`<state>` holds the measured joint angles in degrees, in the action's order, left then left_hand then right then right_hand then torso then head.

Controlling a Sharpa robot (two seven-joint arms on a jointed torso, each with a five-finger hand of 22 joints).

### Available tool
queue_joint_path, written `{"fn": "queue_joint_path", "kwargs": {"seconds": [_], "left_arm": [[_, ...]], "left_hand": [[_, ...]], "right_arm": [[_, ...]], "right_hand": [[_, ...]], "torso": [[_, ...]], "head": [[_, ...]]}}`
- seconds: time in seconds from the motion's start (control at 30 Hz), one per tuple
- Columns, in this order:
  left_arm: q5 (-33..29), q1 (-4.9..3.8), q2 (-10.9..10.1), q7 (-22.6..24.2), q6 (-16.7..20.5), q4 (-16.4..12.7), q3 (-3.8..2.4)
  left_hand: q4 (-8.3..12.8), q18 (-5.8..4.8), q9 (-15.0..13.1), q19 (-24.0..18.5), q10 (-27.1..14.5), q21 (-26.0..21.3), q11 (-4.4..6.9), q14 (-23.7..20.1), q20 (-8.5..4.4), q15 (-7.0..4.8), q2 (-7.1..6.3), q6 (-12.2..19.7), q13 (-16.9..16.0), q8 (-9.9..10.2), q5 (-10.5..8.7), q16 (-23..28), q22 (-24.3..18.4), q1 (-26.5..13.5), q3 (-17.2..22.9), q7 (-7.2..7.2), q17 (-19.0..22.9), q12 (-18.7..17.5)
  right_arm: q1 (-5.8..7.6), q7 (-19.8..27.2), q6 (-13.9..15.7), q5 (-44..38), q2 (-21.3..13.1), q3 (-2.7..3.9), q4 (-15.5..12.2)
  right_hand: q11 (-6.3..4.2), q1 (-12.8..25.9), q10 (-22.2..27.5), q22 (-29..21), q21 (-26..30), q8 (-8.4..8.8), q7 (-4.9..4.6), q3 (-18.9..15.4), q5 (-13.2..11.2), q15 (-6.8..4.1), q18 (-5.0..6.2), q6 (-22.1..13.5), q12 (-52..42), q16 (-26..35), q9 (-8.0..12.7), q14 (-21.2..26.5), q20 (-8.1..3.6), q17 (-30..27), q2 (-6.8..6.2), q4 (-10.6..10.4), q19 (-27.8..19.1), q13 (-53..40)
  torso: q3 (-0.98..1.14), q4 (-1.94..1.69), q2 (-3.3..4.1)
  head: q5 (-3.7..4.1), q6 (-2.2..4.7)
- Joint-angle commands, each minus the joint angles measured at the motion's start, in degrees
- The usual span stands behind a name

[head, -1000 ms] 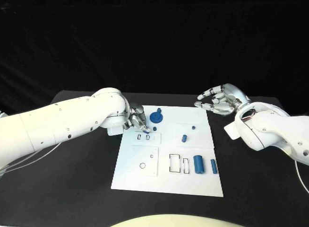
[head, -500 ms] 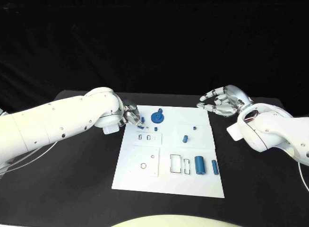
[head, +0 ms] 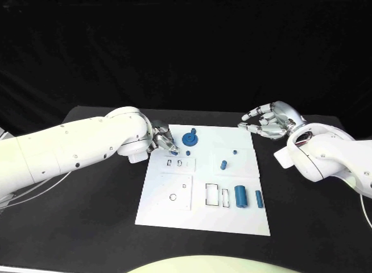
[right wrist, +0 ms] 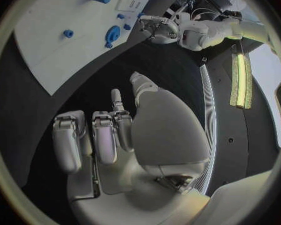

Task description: Assemble the parts on the task board

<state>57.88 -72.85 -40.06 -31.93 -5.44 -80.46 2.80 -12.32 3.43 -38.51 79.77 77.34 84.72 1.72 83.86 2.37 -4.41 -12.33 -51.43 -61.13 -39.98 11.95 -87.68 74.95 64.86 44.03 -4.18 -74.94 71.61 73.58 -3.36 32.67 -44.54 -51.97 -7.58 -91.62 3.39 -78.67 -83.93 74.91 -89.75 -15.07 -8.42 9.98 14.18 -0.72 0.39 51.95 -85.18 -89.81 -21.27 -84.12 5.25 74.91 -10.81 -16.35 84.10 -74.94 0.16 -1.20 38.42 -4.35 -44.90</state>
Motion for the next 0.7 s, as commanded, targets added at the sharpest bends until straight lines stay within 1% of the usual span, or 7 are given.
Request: {"fn": "queue_joint_path", "kwargs": {"seconds": [0.03, 0.13, 0.27, 0.3, 0.33, 0.5, 0.7], "left_arm": [[-0.6, 0.15, 0.1, -0.4, 1.9, -0.9, 0.16], [-0.2, 0.26, 0.2, -0.6, 2.1, -1.7, 0.34], [0.4, 0.34, 0.3, -0.9, 2.4, -2.4, 0.55], [0.6, 0.36, 0.4, -1.0, 2.4, -2.5, 0.63], [0.7, 0.38, 0.5, -1.1, 2.4, -2.6, 0.74], [1.6, 0.64, 1.0, -1.4, 2.3, -2.6, 1.12], [2.9, 1.05, 1.3, -1.5, 2.4, -2.3, 1.26]], "left_hand": [[9.5, -0.47, -10.2, 0.5, 0.7, 0.3, 0.43, 5.1, -0.17, -0.54, 0.08, -3.1, -1.0, -0.5, 0.61, -0.3, 2.9, -1.0, 9.3, 2.38, -11.0, 0.5], [9.6, -0.49, -10.3, 0.5, 0.9, 0.4, 0.51, 5.0, -0.23, -0.6, 0.1, -3.3, -1.3, -0.6, 0.74, -0.2, 2.9, -1.1, 9.4, 2.47, -10.9, 0.6], [9.7, -0.5, -10.4, 0.6, 1.1, 0.4, 0.62, 5.0, -0.34, -0.7, 0.11, -3.5, -1.5, -0.8, 1.02, -0.2, 3.0, -1.3, 9.5, 2.59, -10.8, 0.8], [9.7, -0.49, -10.5, 0.6, 1.1, 0.4, 0.66, 5.0, -0.38, -0.74, 0.12, -3.6, -1.5, -0.8, 1.09, -0.1, 3.0, -1.4, 9.5, 2.64, -10.8, 0.8], [9.7, -0.49, -10.5, 0.6, 1.1, 0.4, 0.66, 5.0, -0.38, -0.74, 0.12, -3.6, -1.5, -0.8, 1.09, -0.1, 3.0, -1.4, 9.5, 2.64, -10.8, 0.8], [9.7, -0.5, -10.5, 0.6, 1.3, 0.4, 0.71, 5.0, -0.43, -0.79, 0.15, -3.7, -1.7, -0.9, 1.17, -0.1, 3.0, -1.5, 9.5, 2.69, -10.7, 0.9], [9.7, -0.5, -10.6, 0.6, 1.3, 0.4, 0.74, 5.0, -0.46, -0.81, 0.2, -3.8, -1.6, -1.0, 1.2, -0.1, 3.0, -1.6, 9.6, 2.72, -10.6, 0.9]], "right_arm": [[-0.06, 0.3, -0.9, -0.2, 0.0, 0.0, 0.0], [-0.09, 0.3, -1.0, -0.3, 0.0, -0.01, 0.0], [-0.15, 0.3, -1.0, -0.3, 0.1, -0.01, 0.1], [-0.17, 0.3, -1.0, -0.3, 0.1, -0.01, 0.1], [-0.18, 0.3, -1.1, -0.3, 0.1, -0.02, 0.1], [-0.23, 0.4, -1.1, -0.3, 0.1, -0.02, 0.1], [-0.26, 0.4, -1.1, -0.4, 0.1, -0.02, 0.1]], "right_hand": [[0.49, -0.4, -1.8, 15.1, -0.3, 0.28, -0.15, 0.4, 0.2, 0.47, -0.39, -0.4, 0.3, -0.2, 0.1, -5.9, 0.45, 15.1, 0.18, 0.0, 5.9, -11.1], [0.49, -0.4, -1.8, 15.1, -0.3, 0.28, -0.15, 0.4, 0.2, 0.47, -0.39, -0.4, 0.3, -0.2, 0.1, -5.9, 0.45, 15.1, 0.18, 0.0, 5.9, -11.1], [0.49, -0.3, -1.8, 15.1, -0.3, 0.29, -0.16, 0.4, 0.3, 0.48, -0.39, -0.4, 0.3, -0.2, 0.1, -5.9, 0.45, 15.1, 0.19, -0.1, 5.9, -11.1], [0.49, -0.3, -1.8, 15.1, -0.3, 0.29, -0.16, 0.4, 0.3, 0.48, -0.39, -0.4, 0.3, -0.2, 0.1, -5.9, 0.45, 15.1, 0.19, -0.1, 5.9, -11.1], [0.49, -0.3, -1.8, 15.1, -0.3, 0.29, -0.16, 0.4, 0.3, 0.48, -0.39, -0.4, 0.3, -0.2, 0.1, -5.9, 0.45, 15.1, 0.19, -0.1, 5.9, -11.1], [0.49, -0.3, -1.8, 15.1, -0.3, 0.29, -0.16, 0.4, 0.3, 0.48, -0.39, -0.4, 0.3, -0.2, 0.1, -5.9, 0.45, 15.1, 0.19, -0.1, 5.9, -11.1], [0.49, -0.3, -1.8, 15.1, -0.3, 0.29, -0.16, 0.4, 0.3, 0.48, -0.39, -0.4, 0.3, -0.2, 0.1, -5.9, 0.45, 15.1, 0.19, -0.1, 5.9, -11.1]], "torso": [[0.0, -0.02, -0.07], [-0.01, 0.02, -0.1], [-0.03, 0.01, -0.08], [-0.03, -0.01, -0.09], [-0.03, -0.01, -0.09], [-0.04, 0.04, -0.05], [-0.04, 0.04, -0.05]], "head": [[-0.02, -0.28], [-0.05, -0.46], [-0.09, -0.56], [-0.04, -0.72], [-0.04, -0.72], [-0.06, -0.86], [-0.02, -1.02]]}}
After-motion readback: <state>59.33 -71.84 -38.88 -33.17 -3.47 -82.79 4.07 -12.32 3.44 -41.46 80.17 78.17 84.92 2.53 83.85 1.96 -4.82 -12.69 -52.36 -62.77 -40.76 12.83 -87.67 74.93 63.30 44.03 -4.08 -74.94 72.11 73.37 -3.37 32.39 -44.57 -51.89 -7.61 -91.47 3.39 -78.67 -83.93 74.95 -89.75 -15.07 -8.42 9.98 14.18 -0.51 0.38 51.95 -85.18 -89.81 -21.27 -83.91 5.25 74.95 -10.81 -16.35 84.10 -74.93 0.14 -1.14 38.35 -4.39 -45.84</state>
